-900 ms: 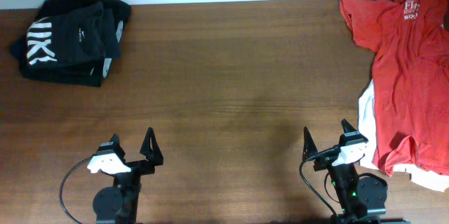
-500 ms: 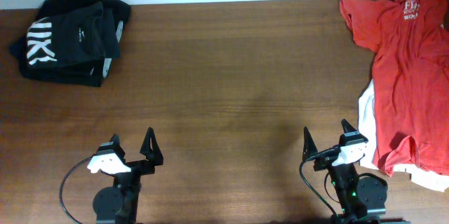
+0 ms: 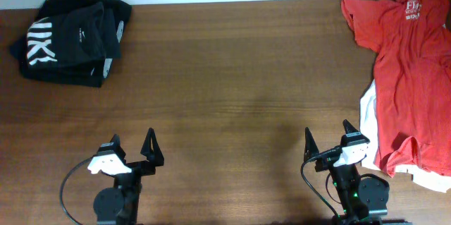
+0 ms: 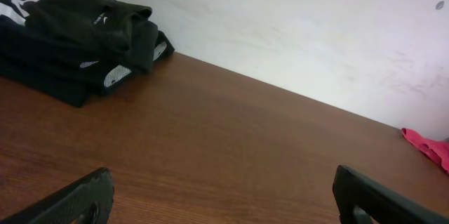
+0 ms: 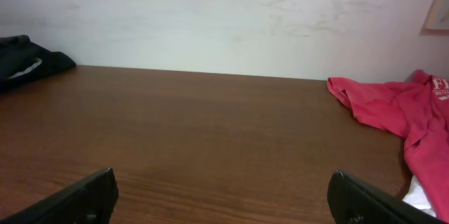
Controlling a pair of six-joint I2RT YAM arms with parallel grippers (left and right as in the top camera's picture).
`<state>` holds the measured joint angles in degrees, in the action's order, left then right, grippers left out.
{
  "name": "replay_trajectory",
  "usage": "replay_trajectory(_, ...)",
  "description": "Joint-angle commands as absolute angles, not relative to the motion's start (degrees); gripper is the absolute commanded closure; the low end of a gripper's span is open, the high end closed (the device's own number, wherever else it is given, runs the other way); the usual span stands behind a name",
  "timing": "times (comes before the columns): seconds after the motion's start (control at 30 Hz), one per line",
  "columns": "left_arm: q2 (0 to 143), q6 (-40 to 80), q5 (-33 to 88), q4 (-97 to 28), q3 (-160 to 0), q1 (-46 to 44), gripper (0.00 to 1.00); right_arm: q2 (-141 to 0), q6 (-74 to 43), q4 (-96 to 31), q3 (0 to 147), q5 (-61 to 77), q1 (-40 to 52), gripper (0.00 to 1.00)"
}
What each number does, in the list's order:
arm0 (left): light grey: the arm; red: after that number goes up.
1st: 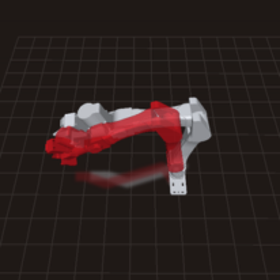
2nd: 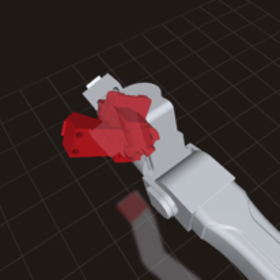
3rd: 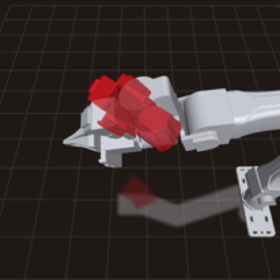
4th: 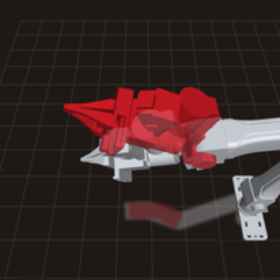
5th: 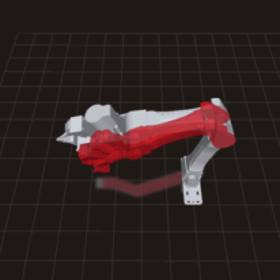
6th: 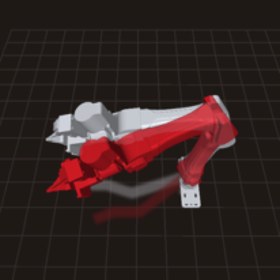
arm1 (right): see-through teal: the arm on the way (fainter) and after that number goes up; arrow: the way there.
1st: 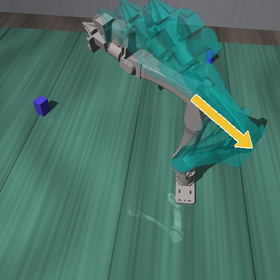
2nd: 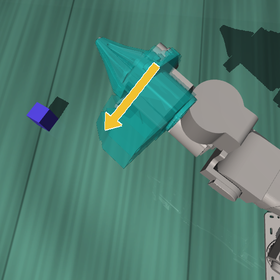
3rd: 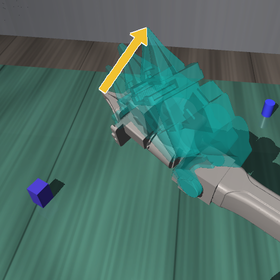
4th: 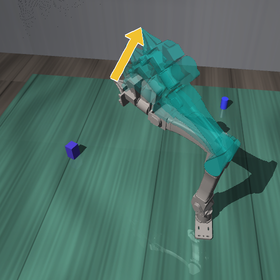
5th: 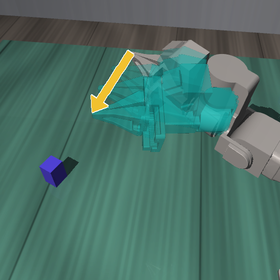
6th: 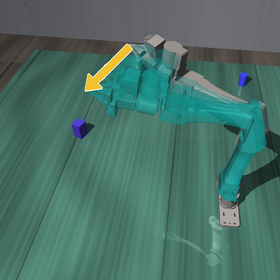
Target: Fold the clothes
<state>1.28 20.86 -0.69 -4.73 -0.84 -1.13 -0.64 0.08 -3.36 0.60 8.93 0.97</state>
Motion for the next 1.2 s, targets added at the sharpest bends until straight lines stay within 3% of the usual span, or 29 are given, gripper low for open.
replay_trajectory(0.0,1.43,21.39,-0.89,-4.80,-0.54,-1.34,0.01,-0.73,0.21,-3.70,0.32,8.19,1.50,0.01)
replay_trajectory(0.37,1.43,21.41,-0.89,-4.80,-0.54,-1.34,0.01,-0.73,0.10,-3.29,0.32,8.36,1.50,0.01)
replay_trajectory(0.47,1.43,21.41,-0.89,-4.80,-0.54,-1.34,0.01,-0.73,-11.03,7.16,0.32,20.14,1.50,0.01)
replay_trajectory(0.53,1.43,21.39,-0.89,-4.80,-0.54,-1.34,0.01,-0.73,-23.53,4.80,0.32,30.92,1.50,0.01)
replay_trajectory(0.6,1.43,21.39,-0.89,-4.80,-0.54,-1.34,0.01,-0.73,-29.23,10.31,0.32,30.87,1.50,0.01)
replay_trajectory(0.73,1.43,21.39,-0.89,-4.80,-0.54,-1.34,0.01,-1.37,-24.84,16.27,4.27,20.08,1.48,0.01)
replay_trajectory(0.83,1.43,21.39,-0.89,-4.80,-0.54,-1.34,0.01,-12.10,-15.57,14.13,14.50,9.15,1.48,0.01)
replay_trajectory(0.97,1.43,21.39,-0.89,-4.80,-0.54,-1.34,0.01,-41.74,-10.59,8.40,37.01,-2.20,-0.40,0.01)
replay_trajectory(1.17,1.43,21.39,-0.89,-4.80,-0.54,-1.34,0.01,-91.11,-1.37,-33.67,92.01,-2.17,-11.46,0.01)
